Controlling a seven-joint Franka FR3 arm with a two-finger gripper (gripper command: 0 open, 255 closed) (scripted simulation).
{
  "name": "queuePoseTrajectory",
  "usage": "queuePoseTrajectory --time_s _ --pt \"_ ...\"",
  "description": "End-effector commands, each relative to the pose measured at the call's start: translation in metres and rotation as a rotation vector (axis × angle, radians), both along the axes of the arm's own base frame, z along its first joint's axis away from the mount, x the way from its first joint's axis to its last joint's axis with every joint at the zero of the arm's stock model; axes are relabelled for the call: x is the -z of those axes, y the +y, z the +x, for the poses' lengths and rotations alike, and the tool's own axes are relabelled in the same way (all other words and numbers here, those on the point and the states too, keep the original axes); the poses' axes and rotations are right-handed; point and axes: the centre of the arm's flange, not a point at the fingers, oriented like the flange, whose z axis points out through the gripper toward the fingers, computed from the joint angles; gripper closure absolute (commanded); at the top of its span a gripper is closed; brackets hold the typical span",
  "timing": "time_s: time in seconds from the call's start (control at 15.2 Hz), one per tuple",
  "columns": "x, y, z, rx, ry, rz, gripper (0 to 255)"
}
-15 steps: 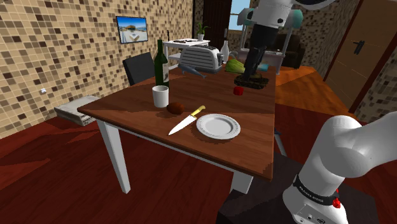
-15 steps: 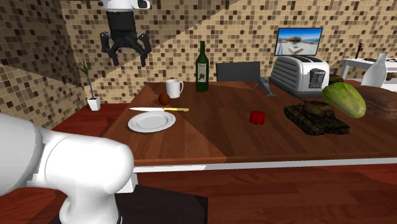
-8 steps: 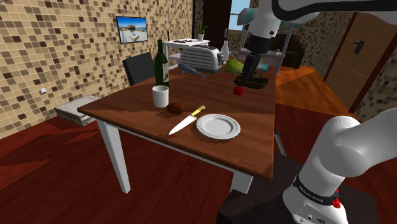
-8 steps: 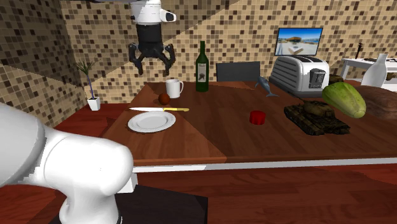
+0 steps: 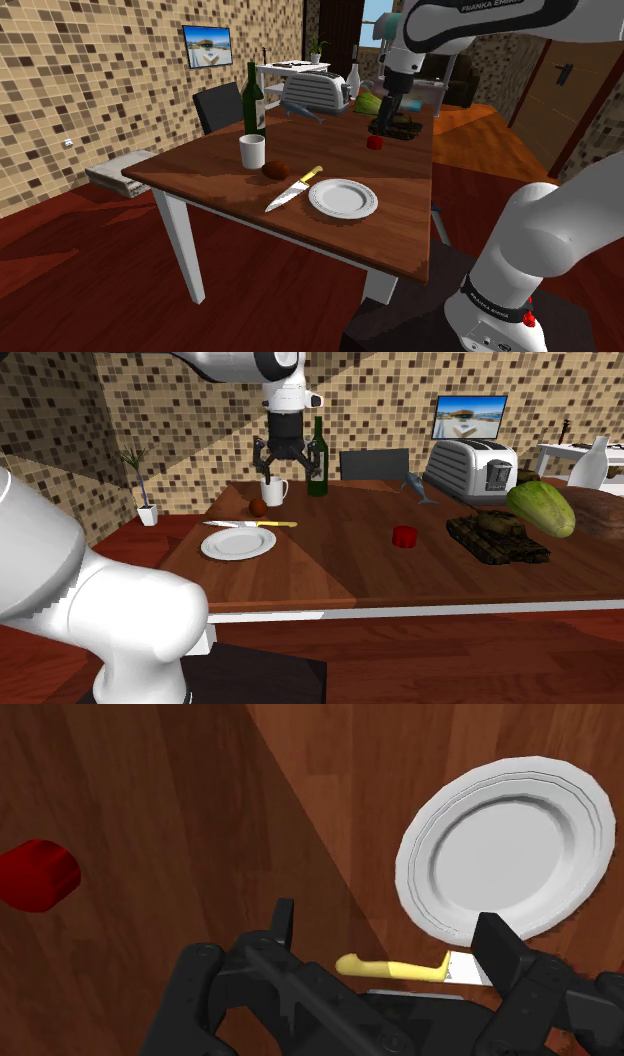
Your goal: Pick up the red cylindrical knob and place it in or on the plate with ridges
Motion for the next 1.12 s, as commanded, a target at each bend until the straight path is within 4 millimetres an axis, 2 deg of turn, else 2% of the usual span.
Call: queuePoseTrajectory --time_s 0.0,1.06 --pt "0.007 -0.024 0.008 -0.002 0.004 -0.003 0" --pt "0.084 -0.202 0.092 -0.012 0.044 -0.018 0"
